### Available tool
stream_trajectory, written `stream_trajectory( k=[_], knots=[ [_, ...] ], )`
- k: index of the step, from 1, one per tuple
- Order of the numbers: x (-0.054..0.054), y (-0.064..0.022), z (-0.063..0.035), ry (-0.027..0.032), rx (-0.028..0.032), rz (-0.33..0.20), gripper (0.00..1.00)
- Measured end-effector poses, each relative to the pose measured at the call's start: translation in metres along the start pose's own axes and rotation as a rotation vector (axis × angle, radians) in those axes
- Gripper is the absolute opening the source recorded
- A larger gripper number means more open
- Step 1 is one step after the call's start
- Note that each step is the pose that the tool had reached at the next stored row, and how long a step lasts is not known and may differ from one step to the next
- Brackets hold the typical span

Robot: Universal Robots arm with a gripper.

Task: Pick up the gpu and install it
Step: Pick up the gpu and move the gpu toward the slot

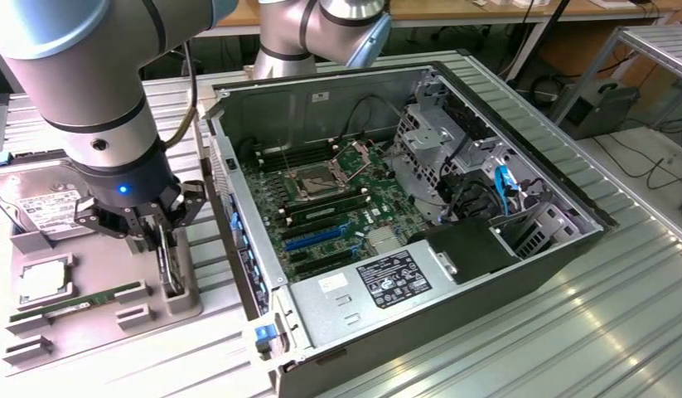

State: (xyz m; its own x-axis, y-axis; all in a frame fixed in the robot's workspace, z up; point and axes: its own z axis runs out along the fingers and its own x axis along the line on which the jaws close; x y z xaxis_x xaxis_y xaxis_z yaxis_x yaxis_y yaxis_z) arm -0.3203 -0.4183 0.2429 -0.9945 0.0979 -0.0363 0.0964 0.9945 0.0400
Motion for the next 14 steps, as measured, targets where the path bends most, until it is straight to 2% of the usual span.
stream_trajectory(
  k=[1, 8, 14],
  knots=[
    [0.0, 0.0, 0.0, 0.0, 0.0, 0.0, 0.27],
    [0.0, 0.0, 0.0007, 0.0004, -0.0004, -0.011, 0.27],
    [-0.0017, 0.0001, 0.0013, 0.0032, -0.003, -0.082, 0.27]
  ],
)
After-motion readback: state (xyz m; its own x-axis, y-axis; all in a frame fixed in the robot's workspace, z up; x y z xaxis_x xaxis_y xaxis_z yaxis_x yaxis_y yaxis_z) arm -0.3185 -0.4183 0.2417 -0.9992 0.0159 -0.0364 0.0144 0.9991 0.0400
